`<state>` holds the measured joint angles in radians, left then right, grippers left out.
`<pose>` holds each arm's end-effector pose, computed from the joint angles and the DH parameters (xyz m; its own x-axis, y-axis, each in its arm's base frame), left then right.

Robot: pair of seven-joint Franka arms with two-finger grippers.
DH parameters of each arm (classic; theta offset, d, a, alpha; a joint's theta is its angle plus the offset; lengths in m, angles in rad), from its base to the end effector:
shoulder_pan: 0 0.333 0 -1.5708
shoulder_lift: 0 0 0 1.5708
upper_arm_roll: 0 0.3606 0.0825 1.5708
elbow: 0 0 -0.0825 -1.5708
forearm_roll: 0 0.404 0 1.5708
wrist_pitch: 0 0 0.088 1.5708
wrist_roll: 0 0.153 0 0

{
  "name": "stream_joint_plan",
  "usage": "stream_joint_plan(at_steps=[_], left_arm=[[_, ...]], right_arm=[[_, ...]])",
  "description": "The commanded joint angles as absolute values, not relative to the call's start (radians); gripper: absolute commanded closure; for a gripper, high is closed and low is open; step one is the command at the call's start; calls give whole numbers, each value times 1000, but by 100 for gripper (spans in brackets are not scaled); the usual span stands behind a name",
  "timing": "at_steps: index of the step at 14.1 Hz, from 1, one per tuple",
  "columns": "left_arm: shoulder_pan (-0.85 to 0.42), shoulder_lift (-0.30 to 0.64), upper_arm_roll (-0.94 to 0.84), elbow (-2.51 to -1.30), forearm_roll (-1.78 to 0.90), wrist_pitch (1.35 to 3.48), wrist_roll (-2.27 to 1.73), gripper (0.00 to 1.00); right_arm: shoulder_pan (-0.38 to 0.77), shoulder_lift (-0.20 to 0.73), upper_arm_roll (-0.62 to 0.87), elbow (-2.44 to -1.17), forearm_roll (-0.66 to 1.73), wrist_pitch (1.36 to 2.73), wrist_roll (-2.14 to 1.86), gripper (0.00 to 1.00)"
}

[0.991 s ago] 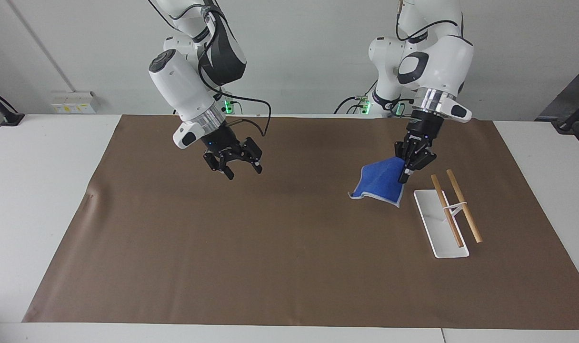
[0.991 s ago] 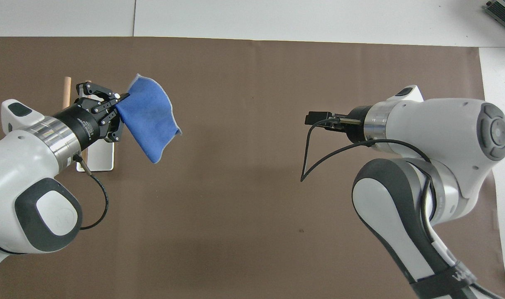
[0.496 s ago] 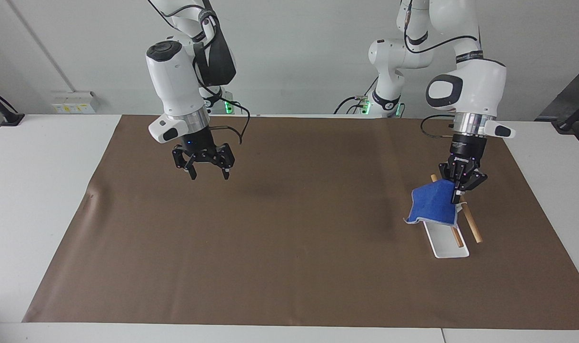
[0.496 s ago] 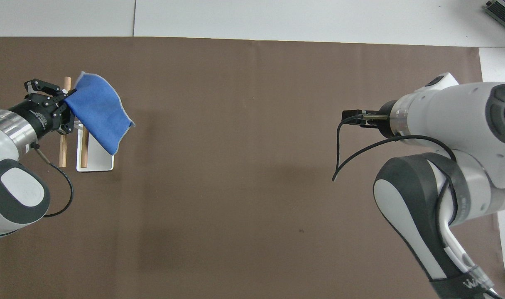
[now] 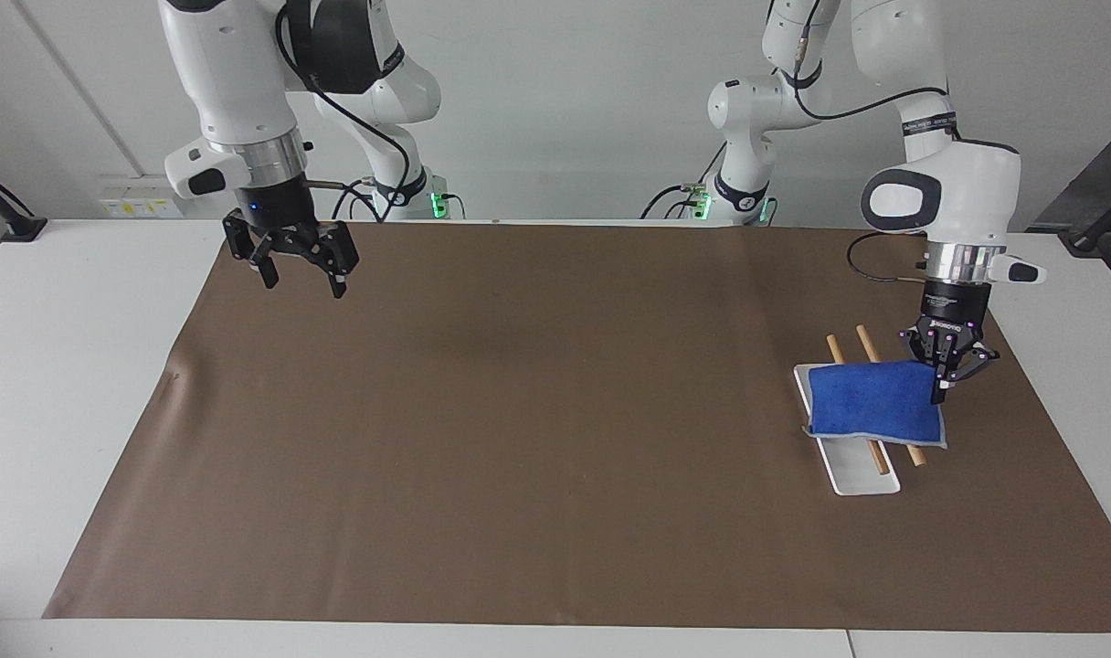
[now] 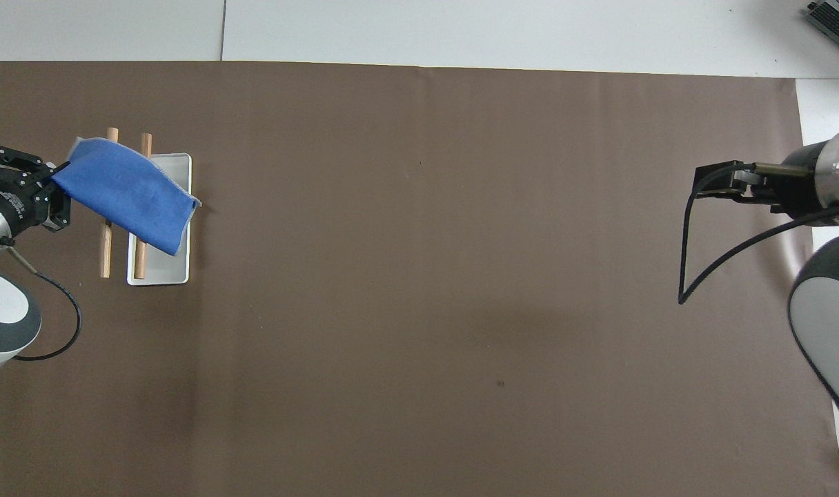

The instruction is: Right arm passes towel to left arm to hang

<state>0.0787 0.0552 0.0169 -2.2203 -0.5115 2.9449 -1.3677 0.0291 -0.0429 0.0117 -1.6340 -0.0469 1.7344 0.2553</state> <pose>0.6173 0.0868 0.4188 -0.2588 0.9307 -0.2585 0.7209 0.3642 0.5896 0.5813 0.0175 0.6324 0.9671 -0.2055 0.1500 -0.2093 -0.9778 0.0098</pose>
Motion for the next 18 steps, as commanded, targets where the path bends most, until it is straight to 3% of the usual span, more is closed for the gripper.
stream_joint_plan(at_steps=[1,2,3,4,5,7,11,16,18], left_arm=[[142,83,5,-2200,-523,2950,-1269,98],[161,83,5,-2206,-523,2948,-1247,98],[170,83,5,-2210,-523,2948,-1243,88],[169,83,5,-2215,-523,2948,-1241,68],[170,81,6,-2215,-523,2948,-1241,55],[176,80,6,-2215,-523,2947,-1215,3],[199,81,9,-2212,-525,2947,-1087,0],[206,83,8,-2209,-523,2947,-739,0],[178,84,6,-2203,-522,2948,-568,0]], right_arm=[[2,-37,2,-1552,-49,1603,206,0],[2,-44,-27,-1552,-48,1579,201,0],[2,-60,-41,-1565,-25,1575,189,0],[2,-77,-46,-1595,3,1578,184,0],[3,-92,-45,-1620,12,1575,184,0],[14,-101,-43,-1629,20,1563,183,0],[9,-129,-38,-1649,18,1566,169,0],[12,-46,-46,-1568,-2,1539,158,0],[14,-54,-46,-1586,0,1539,156,0]])
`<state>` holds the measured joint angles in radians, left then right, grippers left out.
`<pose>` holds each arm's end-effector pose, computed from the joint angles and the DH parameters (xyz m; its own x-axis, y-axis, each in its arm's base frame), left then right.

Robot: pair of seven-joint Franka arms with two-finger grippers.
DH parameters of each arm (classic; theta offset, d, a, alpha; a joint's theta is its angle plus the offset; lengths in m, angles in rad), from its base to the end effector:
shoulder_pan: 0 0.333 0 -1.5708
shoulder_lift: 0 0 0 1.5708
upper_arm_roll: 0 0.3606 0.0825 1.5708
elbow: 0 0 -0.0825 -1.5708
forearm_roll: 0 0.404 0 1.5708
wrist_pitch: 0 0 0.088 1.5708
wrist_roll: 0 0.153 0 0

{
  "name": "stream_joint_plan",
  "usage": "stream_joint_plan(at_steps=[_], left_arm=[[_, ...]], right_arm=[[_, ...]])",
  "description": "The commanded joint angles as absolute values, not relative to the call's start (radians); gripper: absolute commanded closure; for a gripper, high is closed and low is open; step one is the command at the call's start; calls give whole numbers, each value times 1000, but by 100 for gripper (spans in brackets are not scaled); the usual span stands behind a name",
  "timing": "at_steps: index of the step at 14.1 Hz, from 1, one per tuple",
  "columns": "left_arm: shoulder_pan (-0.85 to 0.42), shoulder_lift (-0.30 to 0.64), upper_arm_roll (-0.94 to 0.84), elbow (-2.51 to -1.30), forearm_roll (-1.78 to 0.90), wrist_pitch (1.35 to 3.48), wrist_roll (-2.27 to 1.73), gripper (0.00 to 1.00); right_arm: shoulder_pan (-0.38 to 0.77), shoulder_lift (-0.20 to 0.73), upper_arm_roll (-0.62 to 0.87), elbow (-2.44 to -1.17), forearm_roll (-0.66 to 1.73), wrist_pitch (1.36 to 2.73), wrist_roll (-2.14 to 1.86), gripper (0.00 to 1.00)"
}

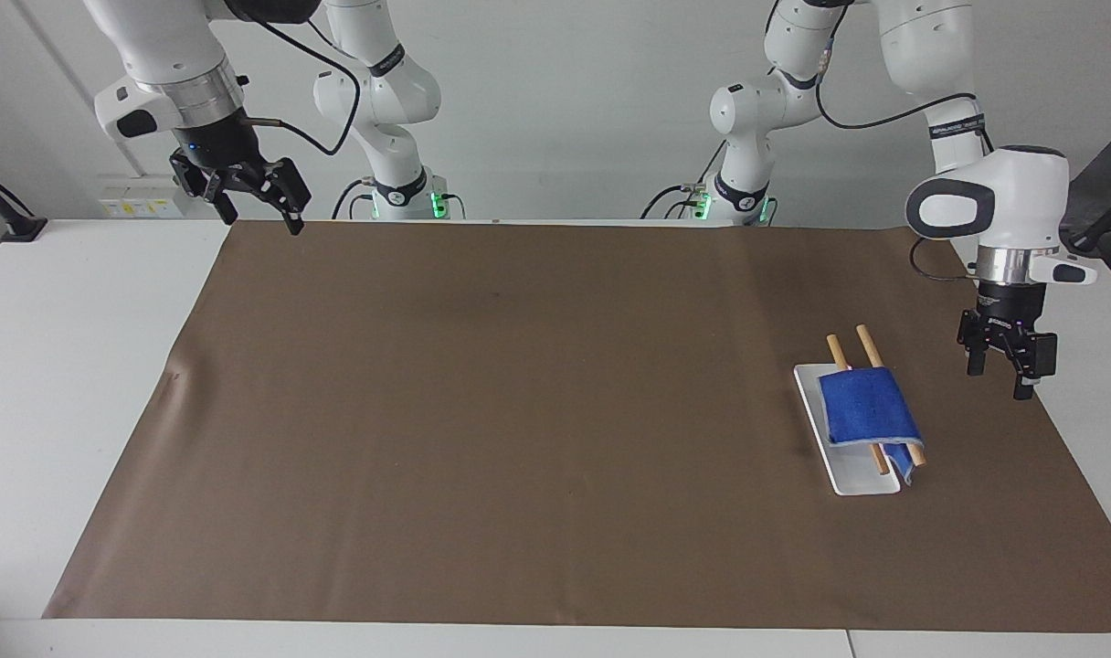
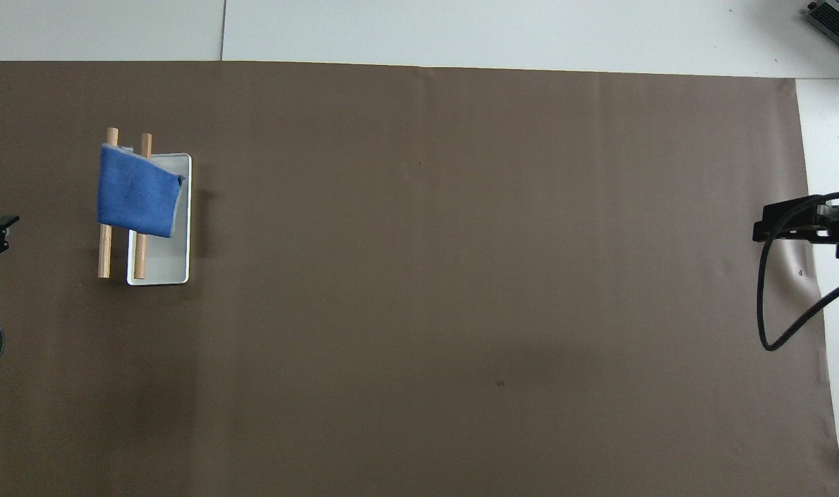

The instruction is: Right arm passes towel to left arm to hang

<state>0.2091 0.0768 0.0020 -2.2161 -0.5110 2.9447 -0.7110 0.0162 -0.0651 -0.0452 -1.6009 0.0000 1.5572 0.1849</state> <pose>0.6060 0.1580 0.4074 0.1260 0.9808 0.1491 0.7669 -0.1916 0.6125 0.5508 -0.0168 0.6437 0.9770 -0.2122 0.0204 -0.2121 -0.9772 -0.0068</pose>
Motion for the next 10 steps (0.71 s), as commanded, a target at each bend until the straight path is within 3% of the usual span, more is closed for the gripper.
stream_joint_plan(at_steps=[1,6,10], left_arm=[[155,86,6,-2194,-522,2951,-493,0],[52,95,6,-2122,-520,2950,-237,0],[-32,100,6,-2040,-476,2945,-189,0]], right_arm=[[14,-58,-46,-1592,0,1539,156,0],[5,-81,-46,-1631,5,1548,-1,0],[9,-81,-44,-1637,-5,1572,123,0]])
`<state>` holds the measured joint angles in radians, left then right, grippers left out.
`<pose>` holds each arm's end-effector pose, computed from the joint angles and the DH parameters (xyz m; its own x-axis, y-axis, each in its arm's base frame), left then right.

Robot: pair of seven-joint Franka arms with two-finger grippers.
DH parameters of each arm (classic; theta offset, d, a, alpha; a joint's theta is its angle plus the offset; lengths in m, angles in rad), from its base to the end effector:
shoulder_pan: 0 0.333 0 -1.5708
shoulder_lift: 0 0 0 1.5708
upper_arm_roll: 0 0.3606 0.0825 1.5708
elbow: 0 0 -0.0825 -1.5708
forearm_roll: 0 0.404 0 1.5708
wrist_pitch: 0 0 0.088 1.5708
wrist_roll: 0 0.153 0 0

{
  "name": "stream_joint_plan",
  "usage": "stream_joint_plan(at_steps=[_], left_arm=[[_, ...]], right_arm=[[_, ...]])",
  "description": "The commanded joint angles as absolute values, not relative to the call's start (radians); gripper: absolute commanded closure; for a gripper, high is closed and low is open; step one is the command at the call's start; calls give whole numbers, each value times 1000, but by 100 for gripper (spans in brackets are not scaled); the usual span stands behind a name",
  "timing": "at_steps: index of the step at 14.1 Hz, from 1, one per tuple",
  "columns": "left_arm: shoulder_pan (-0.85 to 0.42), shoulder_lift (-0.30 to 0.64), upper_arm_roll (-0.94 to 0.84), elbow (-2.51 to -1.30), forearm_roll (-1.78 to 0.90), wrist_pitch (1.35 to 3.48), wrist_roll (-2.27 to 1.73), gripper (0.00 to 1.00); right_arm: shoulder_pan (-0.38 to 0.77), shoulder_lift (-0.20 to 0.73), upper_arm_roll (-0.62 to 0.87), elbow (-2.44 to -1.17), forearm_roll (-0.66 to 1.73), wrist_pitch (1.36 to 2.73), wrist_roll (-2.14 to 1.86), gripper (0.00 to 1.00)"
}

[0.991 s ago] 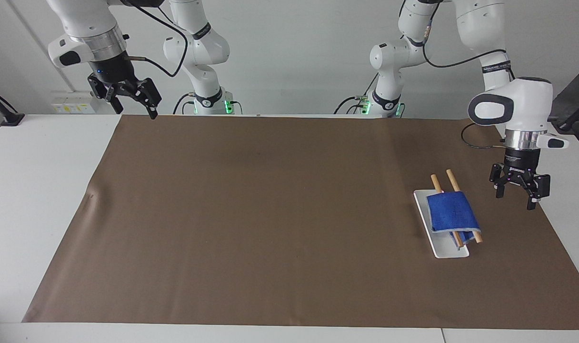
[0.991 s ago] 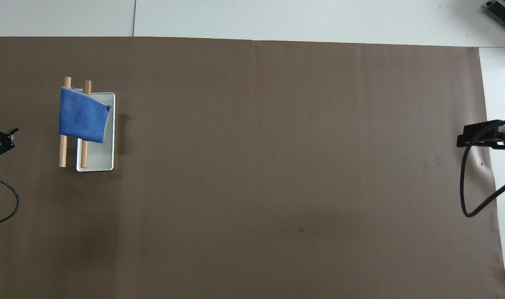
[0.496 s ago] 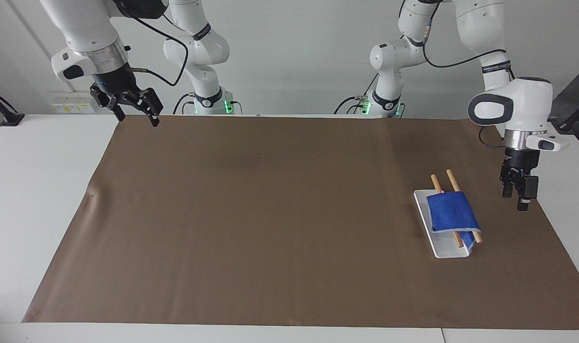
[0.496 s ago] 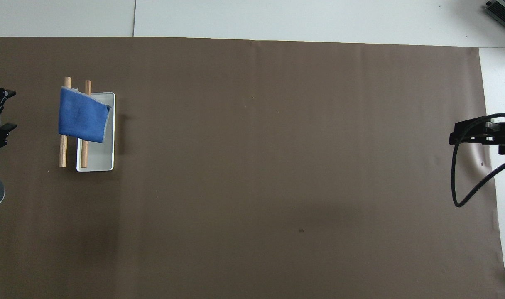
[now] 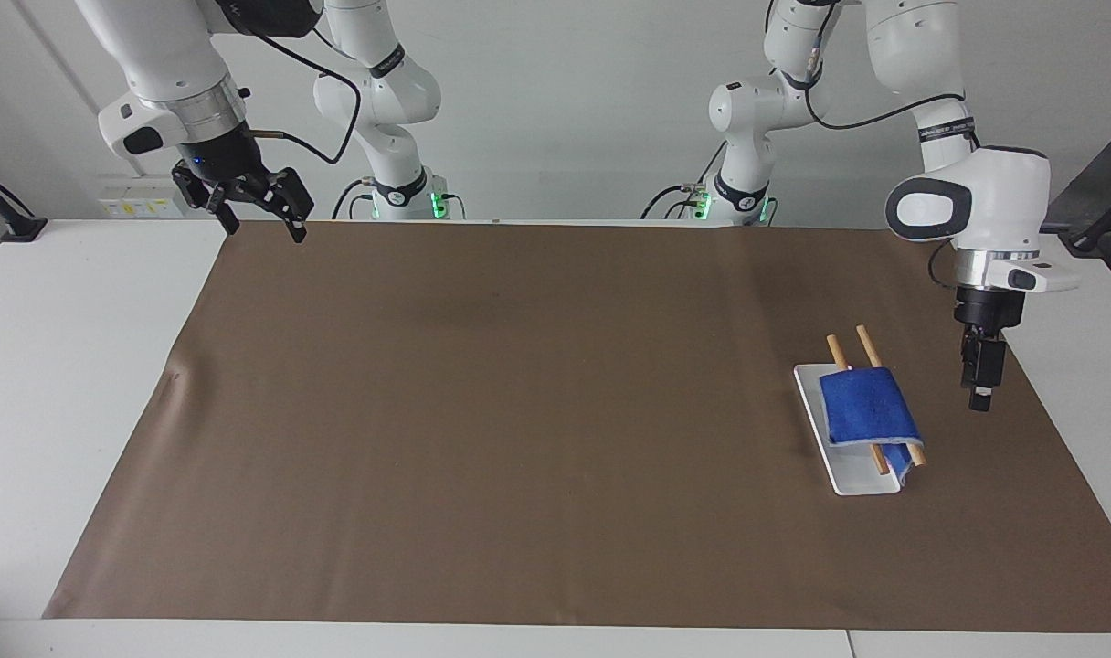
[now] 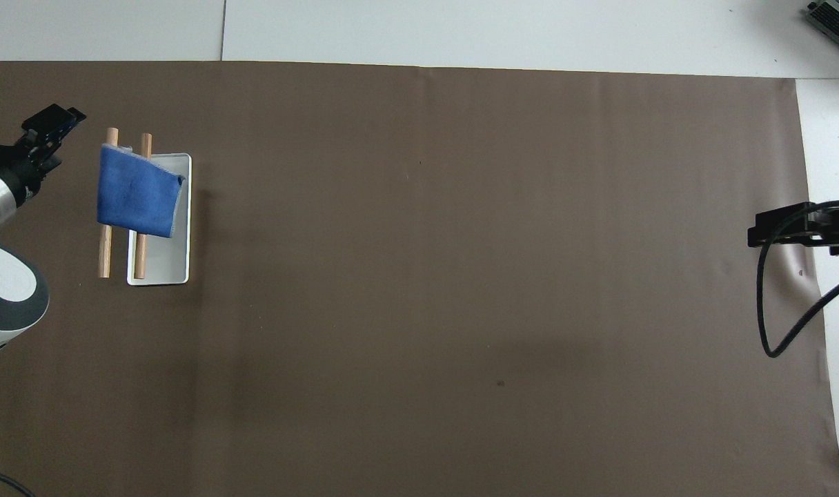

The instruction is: Right arm passes towel to left arm to hang

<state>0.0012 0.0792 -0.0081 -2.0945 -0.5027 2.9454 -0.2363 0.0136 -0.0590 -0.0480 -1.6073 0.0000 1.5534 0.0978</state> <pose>0.6563 0.0228 0.4708 0.5705 0.6610 0.4875 0.4122 -0.7438 0.5261 0.5516 -0.0198 0.6368 0.9913 -0.1317 0.0047 -0.1317 -0.9913 -0.0033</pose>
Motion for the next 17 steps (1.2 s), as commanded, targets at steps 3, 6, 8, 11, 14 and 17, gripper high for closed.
stream_joint_plan(at_steps=[3,6,8,11,14,17], left_arm=[[-80,83,8,-1996,-411,2901,-181,0],[-80,55,6,-1913,-277,2716,-181,0],[-80,45,3,-1841,-192,2549,-181,0],[-90,44,-12,-1725,1,2274,-172,0],[-94,44,-29,-1634,40,2062,-88,0],[-95,25,-43,-1603,40,1864,18,0]], right_arm=[[15,-83,-43,-1638,-11,1571,112,0],[15,-81,-43,-1637,-25,1569,84,0],[15,-81,-43,-1640,-26,1568,83,0],[15,-83,-43,-1652,-28,1566,83,0],[15,-86,-41,-1657,-28,1551,84,0],[15,-84,-37,-1651,-28,1555,84,0]])
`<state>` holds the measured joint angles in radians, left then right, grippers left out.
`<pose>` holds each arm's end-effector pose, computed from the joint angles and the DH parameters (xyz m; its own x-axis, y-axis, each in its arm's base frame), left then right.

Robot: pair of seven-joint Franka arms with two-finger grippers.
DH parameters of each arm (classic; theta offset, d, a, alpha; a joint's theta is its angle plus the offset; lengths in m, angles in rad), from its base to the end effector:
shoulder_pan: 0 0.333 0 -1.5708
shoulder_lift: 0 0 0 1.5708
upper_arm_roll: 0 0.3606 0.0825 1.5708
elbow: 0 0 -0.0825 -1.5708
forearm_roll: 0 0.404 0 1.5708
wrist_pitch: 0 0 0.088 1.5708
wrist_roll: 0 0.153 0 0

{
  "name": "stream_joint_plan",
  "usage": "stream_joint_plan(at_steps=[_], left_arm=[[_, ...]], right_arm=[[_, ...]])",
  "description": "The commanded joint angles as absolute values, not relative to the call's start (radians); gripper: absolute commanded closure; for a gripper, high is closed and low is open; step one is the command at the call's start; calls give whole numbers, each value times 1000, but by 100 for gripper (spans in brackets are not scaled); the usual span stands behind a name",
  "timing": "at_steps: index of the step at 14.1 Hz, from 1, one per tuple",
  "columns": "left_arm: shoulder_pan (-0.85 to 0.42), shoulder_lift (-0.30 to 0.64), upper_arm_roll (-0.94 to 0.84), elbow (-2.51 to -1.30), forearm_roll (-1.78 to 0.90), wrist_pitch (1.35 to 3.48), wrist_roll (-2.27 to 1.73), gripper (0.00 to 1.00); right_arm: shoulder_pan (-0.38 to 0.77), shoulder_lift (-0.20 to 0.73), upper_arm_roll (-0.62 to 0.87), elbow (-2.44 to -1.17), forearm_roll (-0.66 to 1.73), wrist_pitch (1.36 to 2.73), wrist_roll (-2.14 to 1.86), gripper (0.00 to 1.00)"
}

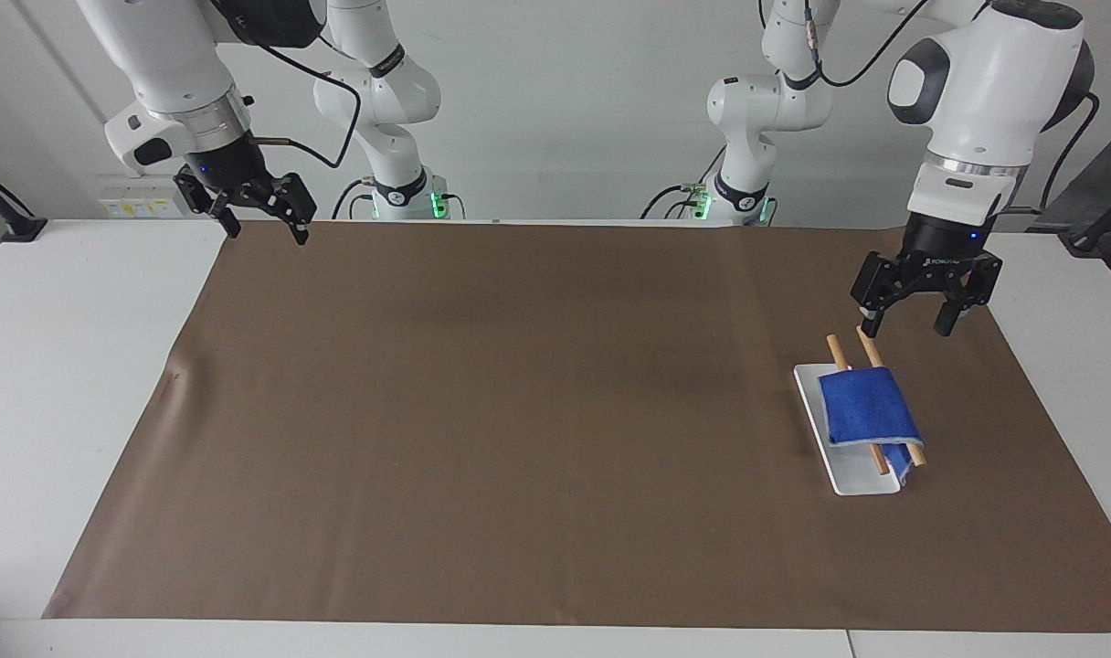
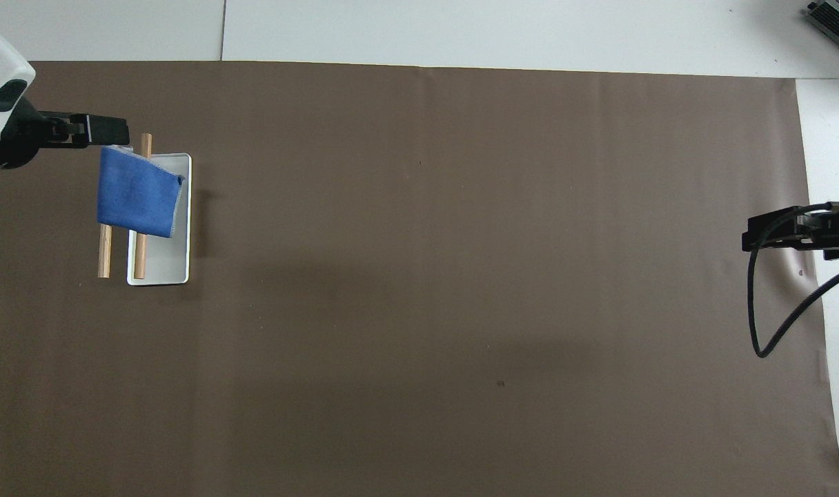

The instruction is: Right arm passes towel to left arm to hang

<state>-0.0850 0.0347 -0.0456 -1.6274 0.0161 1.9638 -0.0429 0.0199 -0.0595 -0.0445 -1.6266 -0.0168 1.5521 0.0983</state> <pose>0.6292 -0.0804 0.6159 0.9507 -0.0873 0.2975 -0.0910 -0.9959 -0.0017 0.5501 -0.0169 0.6275 0.9923 -0.1228 -0.0136 -0.1226 -0.9923 0.0156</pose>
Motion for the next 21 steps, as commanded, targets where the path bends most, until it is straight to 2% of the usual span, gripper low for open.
stream_joint_plan(at_steps=[1,7,12,21], left_arm=[[-95,-1,-44,-1605,35,1826,23,0],[-95,-75,-74,-1612,37,1606,54,0],[-80,-51,-71,-1549,31,1575,63,0],[-74,-60,-60,-1565,26,1540,26,0]], right_arm=[[9,-84,-37,-1652,-25,1557,86,0],[-17,-83,-52,-1644,66,1589,86,0],[-6,-84,-37,-1646,-8,1575,83,0],[-6,-75,-35,-1638,-3,1569,90,0]])
